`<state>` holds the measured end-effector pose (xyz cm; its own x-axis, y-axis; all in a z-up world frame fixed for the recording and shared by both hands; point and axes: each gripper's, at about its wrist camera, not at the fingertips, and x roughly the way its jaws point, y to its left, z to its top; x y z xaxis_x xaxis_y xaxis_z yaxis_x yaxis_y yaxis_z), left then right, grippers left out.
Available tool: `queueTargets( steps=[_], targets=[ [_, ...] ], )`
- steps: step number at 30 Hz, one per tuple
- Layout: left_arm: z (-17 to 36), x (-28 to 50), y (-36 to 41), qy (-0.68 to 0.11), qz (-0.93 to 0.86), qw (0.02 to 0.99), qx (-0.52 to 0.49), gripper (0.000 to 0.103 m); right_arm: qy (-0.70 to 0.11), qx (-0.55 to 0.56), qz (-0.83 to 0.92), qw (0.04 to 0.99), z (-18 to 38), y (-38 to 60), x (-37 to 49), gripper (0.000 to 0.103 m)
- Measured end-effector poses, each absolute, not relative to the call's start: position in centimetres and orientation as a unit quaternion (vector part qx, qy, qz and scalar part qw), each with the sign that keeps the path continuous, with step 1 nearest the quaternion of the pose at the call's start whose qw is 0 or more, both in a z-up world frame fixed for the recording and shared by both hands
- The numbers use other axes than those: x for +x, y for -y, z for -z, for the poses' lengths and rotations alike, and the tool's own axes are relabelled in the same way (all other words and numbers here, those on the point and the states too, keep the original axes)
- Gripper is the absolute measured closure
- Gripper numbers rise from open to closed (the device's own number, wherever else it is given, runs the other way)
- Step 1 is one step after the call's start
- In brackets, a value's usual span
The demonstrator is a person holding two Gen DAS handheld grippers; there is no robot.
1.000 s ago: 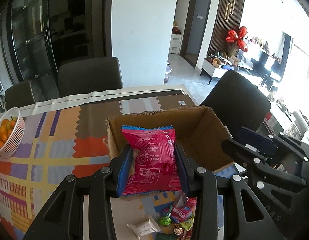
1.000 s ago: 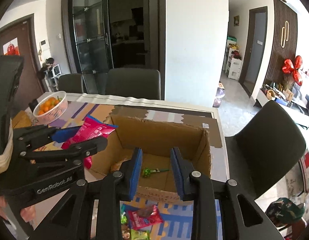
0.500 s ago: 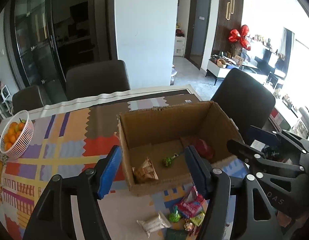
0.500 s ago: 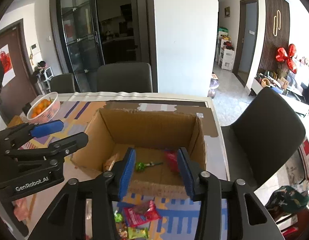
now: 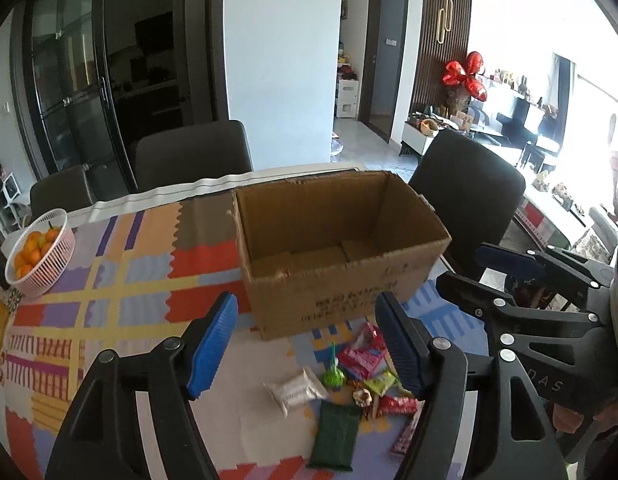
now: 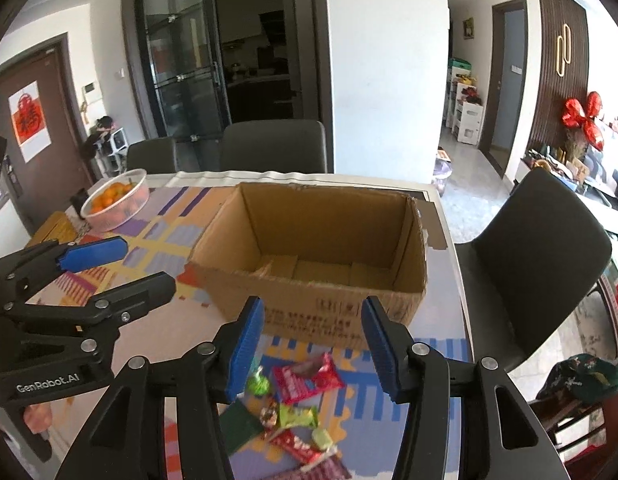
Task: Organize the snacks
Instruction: 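Move both open tools back toward the remaining snacks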
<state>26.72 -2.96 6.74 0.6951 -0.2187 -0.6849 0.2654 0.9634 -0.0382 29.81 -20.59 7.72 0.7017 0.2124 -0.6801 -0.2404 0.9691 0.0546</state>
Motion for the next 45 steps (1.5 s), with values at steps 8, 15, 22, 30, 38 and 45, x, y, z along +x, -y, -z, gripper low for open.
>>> queueTargets(
  steps=[8, 15, 22, 30, 38, 45],
  targets=[
    [-5.7, 23.1, 3.3, -0.369, 0.140, 0.918, 0.037, 0.032, -0.361, -0.041, -0.141, 0.921, -7.2, 20.2, 25.9, 0.051],
    [-3.2, 21.3, 3.6, -0.393, 0.146, 0.907, 0.050, 0.032, -0.377, -0.088, -0.157, 0.909, -5.1, 19.3, 23.8, 0.051],
    [0.3, 20.0, 4.0, -0.430, 0.148, 0.889, 0.062, 0.032, -0.408, -0.106, -0.162, 0.892, -2.3, 19.4, 22.6, 0.051],
    [3.9, 19.5, 4.1, -0.463, 0.165, 0.869, 0.061, 0.032, -0.450, -0.124, -0.175, 0.867, 1.4, 19.0, 22.2, 0.051],
    [6.7, 19.5, 4.5, -0.480, 0.178, 0.855, 0.082, 0.033, -0.481, -0.137, -0.174, 0.849, 4.7, 19.0, 22.4, 0.051],
    [8.8, 21.0, 4.8, -0.503, 0.175, 0.842, 0.078, 0.033, -0.492, -0.139, -0.190, 0.838, 6.9, 18.7, 23.4, 0.051]
  ],
)
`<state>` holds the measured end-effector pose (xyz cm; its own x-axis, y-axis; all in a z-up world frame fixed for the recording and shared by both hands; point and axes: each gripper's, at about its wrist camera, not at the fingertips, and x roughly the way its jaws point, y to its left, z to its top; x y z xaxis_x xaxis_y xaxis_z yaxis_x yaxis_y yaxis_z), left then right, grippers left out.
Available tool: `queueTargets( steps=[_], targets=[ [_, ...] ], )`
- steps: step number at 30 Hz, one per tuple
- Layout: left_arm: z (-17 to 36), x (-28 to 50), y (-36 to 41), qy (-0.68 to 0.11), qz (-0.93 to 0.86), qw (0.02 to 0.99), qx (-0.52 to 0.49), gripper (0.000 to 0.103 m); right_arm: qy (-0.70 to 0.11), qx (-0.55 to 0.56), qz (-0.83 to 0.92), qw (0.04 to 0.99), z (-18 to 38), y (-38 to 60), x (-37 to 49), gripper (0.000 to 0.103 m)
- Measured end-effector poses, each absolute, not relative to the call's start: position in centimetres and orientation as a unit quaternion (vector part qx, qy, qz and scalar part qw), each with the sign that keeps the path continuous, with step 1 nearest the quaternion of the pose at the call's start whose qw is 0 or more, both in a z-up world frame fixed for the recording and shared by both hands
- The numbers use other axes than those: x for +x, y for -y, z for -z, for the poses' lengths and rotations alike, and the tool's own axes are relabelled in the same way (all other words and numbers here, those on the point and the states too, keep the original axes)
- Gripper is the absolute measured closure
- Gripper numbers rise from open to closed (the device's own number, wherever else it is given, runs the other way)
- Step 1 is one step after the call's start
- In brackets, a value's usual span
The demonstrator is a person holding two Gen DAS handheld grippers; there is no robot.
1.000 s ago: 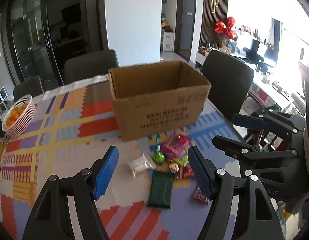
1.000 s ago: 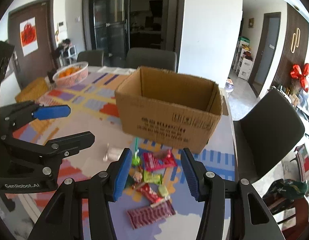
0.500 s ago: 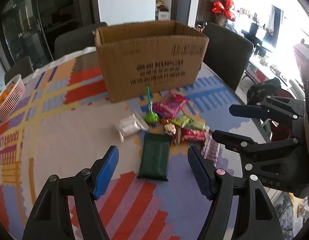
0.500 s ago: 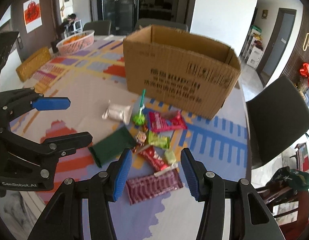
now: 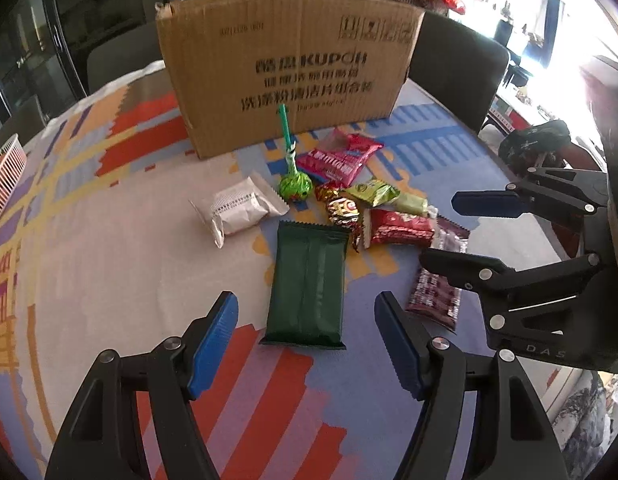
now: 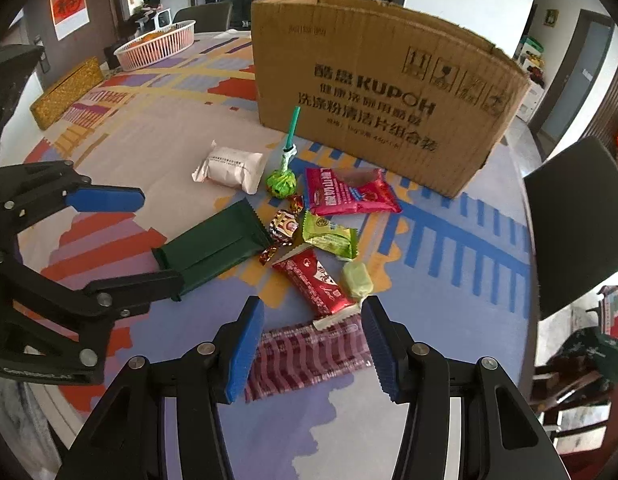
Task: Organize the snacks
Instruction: 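Move both open tools back toward the remaining snacks, then grasp the dark green packet with the left tool while the right tool grasps the red candy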
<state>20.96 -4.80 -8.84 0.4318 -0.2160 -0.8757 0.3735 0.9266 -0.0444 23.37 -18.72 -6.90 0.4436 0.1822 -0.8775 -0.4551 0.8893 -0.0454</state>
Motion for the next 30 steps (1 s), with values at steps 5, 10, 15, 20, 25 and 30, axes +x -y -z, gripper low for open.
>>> queueTargets(
  steps=[5, 10, 15, 20, 25, 30],
  targets=[
    [10.2, 21.9, 4.9, -0.518, 0.173, 0.834, 0.077, 0.034, -0.504, -0.129, -0.188, 0.833, 8.2, 19.0, 24.4, 0.051],
    [11.3, 22.6, 5.1, -0.529, 0.173, 0.827, 0.073, 0.036, -0.509, -0.133, -0.192, 0.828, 9.0, 18.9, 25.0, 0.051],
    [11.8, 23.1, 5.2, -0.534, 0.171, 0.825, 0.071, 0.040, -0.511, -0.141, -0.194, 0.826, 9.4, 18.6, 25.6, 0.052],
    [12.2, 23.6, 5.2, -0.538, 0.170, 0.823, 0.065, 0.043, -0.510, -0.144, -0.195, 0.826, 9.5, 18.4, 25.9, 0.052],
    [12.3, 23.9, 5.5, -0.535, 0.162, 0.827, 0.063, 0.047, -0.508, -0.149, -0.195, 0.825, 9.7, 18.0, 26.4, 0.059],
    [12.2, 24.1, 5.7, -0.532, 0.153, 0.831, 0.053, 0.057, -0.511, -0.142, -0.195, 0.825, 9.8, 17.9, 27.0, 0.063]
  ],
)
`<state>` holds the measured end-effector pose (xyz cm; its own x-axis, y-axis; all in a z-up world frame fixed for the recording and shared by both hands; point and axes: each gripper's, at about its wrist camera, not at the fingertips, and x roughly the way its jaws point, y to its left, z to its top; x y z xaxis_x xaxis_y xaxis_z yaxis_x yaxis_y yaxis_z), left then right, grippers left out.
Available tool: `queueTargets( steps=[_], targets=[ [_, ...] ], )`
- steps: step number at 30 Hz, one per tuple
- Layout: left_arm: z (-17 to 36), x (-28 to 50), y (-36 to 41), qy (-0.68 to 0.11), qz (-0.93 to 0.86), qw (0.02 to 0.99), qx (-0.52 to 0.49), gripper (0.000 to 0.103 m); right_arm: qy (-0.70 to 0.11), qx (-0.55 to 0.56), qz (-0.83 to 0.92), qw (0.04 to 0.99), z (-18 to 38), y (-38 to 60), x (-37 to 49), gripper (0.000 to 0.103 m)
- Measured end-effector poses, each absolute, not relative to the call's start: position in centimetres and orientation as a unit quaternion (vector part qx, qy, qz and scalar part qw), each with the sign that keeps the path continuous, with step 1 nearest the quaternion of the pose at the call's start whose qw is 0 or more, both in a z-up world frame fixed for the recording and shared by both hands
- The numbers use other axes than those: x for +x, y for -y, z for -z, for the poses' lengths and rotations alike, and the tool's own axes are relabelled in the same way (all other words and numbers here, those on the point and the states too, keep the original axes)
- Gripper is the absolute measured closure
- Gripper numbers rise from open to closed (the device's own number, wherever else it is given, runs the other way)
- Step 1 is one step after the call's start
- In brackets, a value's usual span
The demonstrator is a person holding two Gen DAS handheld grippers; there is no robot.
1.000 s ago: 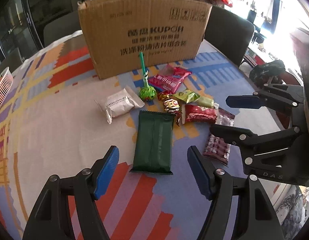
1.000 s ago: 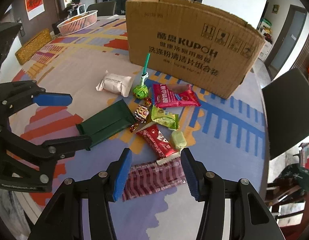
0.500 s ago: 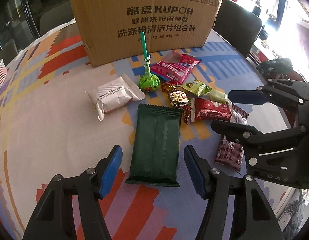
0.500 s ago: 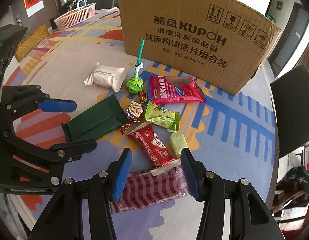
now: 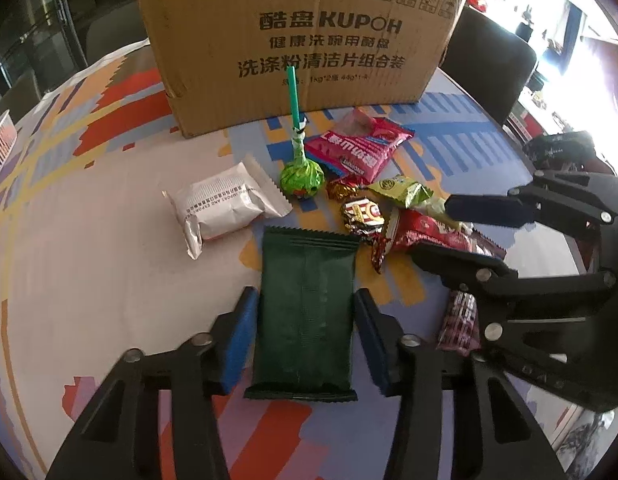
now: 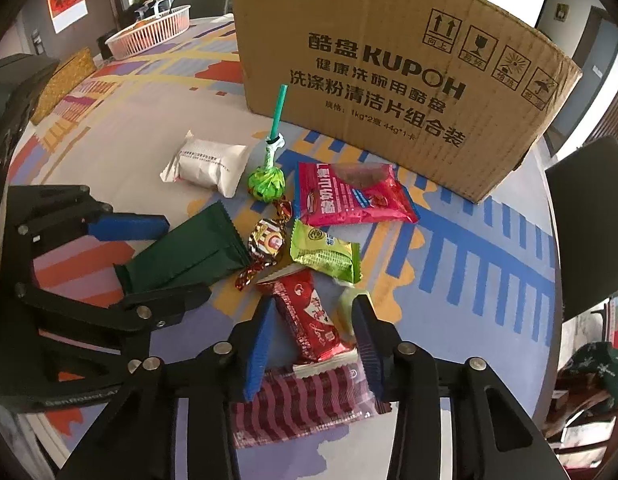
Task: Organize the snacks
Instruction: 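Grasp the dark green packet with the left tool while the right tool grasps the red candy, then carry both snacks over the cardboard box and open both tools to drop them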
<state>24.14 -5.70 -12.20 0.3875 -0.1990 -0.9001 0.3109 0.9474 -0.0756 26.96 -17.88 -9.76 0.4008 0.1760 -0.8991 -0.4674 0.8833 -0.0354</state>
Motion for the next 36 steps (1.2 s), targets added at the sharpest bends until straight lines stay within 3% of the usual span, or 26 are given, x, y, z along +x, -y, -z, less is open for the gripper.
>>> queueTargets(
  steps=[15, 17, 19, 36],
  targets=[
    [12.1, 23.4, 4.5, -0.541, 0.153, 0.827, 0.011, 0.059, -0.532, -0.120, -0.210, 0.812, 10.8, 17.0, 27.1, 0.068],
    [12.1, 23.5, 4.4, -0.541, 0.150, 0.828, 0.009, 0.059, -0.532, -0.111, -0.205, 0.814, 10.7, 17.0, 27.3, 0.079],
    [11.9, 23.3, 4.3, -0.539, 0.149, 0.829, 0.006, 0.059, -0.533, -0.105, -0.204, 0.814, 10.6, 17.1, 27.3, 0.080],
    [5.2, 22.4, 3.9, -0.464, 0.145, 0.874, -0.003, 0.059, -0.455, -0.055, -0.158, 0.875, 4.2, 19.2, 24.8, 0.080]
  ],
)
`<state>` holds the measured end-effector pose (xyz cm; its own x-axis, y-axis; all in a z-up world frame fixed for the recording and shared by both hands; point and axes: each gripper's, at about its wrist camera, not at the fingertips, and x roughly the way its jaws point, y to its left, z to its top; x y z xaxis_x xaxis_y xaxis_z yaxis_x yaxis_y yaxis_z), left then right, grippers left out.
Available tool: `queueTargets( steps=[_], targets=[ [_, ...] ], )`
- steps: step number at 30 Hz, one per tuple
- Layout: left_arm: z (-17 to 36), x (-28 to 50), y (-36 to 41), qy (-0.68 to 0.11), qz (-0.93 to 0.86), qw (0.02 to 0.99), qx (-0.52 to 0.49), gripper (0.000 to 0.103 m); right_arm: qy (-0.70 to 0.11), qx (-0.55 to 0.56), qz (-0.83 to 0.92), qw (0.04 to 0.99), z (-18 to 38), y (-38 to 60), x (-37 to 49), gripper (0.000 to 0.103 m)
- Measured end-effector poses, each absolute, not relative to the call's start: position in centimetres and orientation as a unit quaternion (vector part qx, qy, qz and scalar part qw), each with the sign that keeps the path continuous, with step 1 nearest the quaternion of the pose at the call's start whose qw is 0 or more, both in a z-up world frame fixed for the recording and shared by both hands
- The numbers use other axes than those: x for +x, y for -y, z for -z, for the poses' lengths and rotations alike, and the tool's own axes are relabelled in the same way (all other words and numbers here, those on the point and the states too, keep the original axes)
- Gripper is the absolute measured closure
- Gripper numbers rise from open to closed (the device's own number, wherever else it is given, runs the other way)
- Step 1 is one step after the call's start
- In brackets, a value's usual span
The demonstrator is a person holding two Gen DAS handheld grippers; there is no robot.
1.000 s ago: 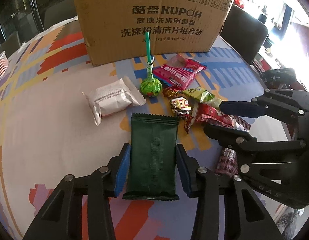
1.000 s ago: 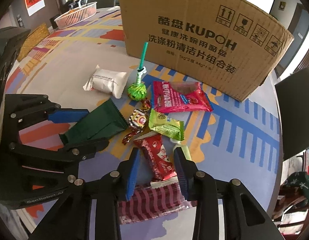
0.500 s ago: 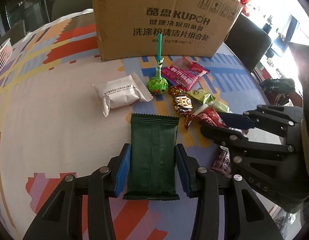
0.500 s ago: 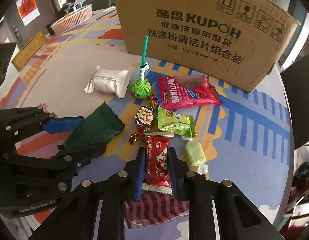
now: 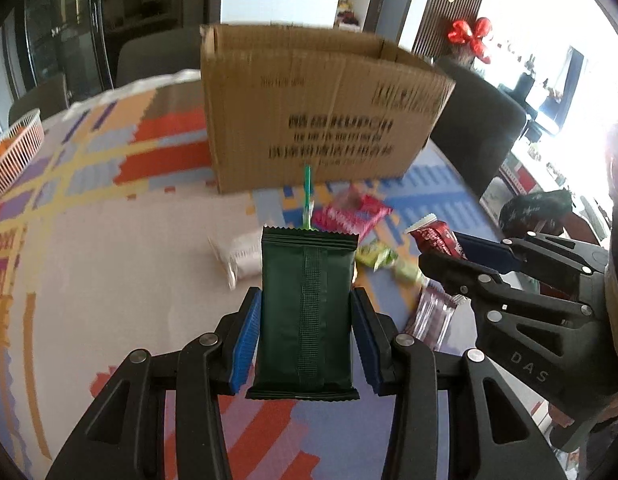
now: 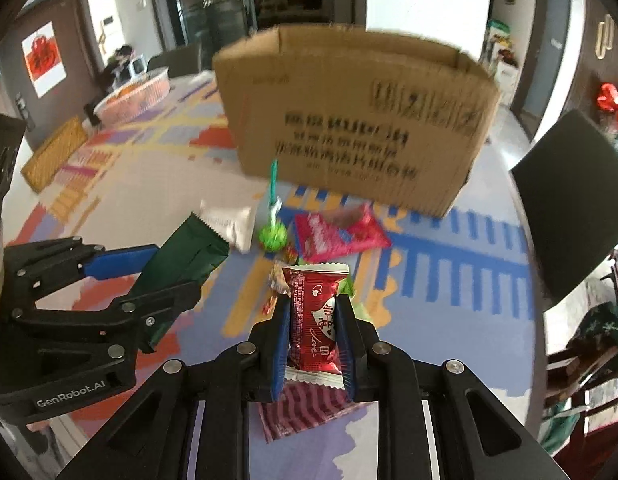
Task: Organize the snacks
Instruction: 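Carry both snacks over the cardboard box and open both tools to drop them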
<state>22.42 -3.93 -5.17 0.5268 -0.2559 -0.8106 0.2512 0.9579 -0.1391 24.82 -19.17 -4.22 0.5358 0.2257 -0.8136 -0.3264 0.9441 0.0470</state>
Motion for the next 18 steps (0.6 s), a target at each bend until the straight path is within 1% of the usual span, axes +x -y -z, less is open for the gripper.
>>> queueTargets(
  steps=[10, 18],
  targets=[
    [-0.1, 24.4, 3.5, -0.410, 0.142, 0.901, -0.003, 0.059, -0.401, -0.028, -0.155, 0.902, -0.9, 19.1, 26.2, 0.080],
    [-3.9, 26.3, 3.1, -0.373, 0.135, 0.918, 0.000, 0.059, -0.371, -0.004, -0.147, 0.917, -3.9, 19.2, 28.0, 0.080]
  ],
)
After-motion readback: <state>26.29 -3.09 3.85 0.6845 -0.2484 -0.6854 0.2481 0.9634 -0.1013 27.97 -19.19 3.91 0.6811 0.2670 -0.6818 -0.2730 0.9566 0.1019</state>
